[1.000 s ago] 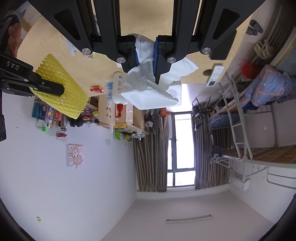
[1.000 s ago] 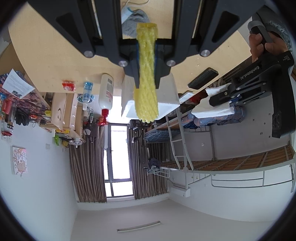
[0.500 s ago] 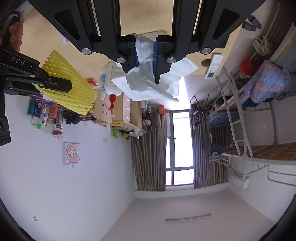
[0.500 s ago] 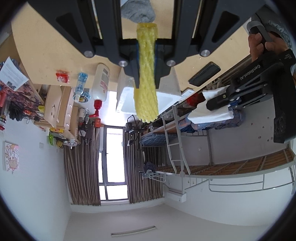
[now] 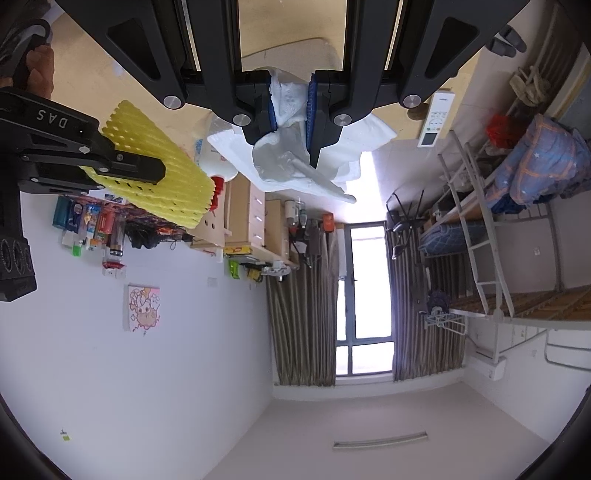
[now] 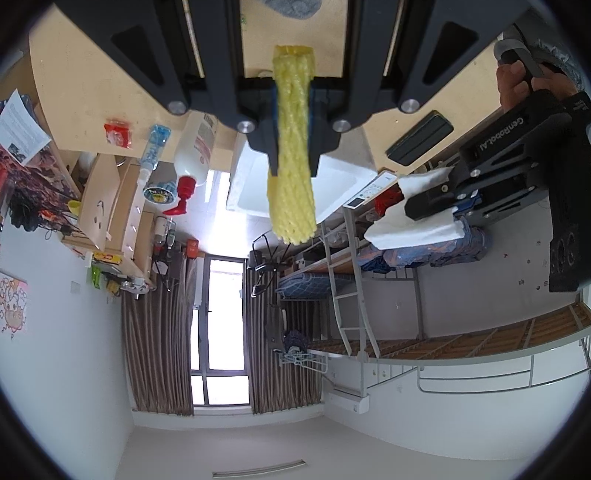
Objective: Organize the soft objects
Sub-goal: 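Carry the yellow foam net over the white foam box and release it inside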
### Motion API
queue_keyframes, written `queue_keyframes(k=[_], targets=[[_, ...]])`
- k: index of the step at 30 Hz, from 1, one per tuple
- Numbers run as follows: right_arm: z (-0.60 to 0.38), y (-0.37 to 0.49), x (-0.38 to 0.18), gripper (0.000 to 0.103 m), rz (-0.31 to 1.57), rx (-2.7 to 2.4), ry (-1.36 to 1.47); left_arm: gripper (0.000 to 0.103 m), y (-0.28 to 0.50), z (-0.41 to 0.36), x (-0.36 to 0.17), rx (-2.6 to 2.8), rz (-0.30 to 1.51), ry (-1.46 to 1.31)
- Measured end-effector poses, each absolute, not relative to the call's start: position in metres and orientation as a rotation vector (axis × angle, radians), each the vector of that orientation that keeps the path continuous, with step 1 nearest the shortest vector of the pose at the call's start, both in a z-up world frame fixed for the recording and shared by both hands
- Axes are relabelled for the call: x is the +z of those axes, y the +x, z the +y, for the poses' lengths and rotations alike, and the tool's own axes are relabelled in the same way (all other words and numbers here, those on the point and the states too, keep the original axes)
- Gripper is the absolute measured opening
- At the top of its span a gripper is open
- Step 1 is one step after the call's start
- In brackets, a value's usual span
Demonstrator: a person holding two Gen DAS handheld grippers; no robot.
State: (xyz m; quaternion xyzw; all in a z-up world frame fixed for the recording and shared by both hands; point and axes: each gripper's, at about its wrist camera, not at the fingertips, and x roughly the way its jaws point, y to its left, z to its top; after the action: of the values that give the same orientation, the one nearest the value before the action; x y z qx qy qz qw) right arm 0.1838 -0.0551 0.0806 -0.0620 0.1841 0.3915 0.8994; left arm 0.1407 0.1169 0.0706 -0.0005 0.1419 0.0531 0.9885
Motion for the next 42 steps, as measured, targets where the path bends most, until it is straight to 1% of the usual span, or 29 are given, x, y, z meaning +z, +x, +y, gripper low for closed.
queue_keyframes(k=[14, 22, 31, 42], targets=[[-0.023, 0.219, 0.08, 0.014, 0.416, 0.821, -0.172, 0.013, 0.181, 0.135, 0.071, 0.115, 0.311, -0.01], [-0.002, 0.243, 0.07, 0.014, 0.462, 0.834, -0.179, 0.013, 0.201, 0.146, 0.066, 0.132, 0.334, -0.016], [0.022, 0.269, 0.062, 0.014, 0.505, 0.865, -0.187, 0.013, 0.205, 0.164, 0.061, 0.181, 0.356, -0.021], [0.045, 0.278, 0.055, 0.014, 0.529, 0.874, -0.228, 0.013, 0.208, 0.177, 0.057, 0.207, 0.367, -0.032]])
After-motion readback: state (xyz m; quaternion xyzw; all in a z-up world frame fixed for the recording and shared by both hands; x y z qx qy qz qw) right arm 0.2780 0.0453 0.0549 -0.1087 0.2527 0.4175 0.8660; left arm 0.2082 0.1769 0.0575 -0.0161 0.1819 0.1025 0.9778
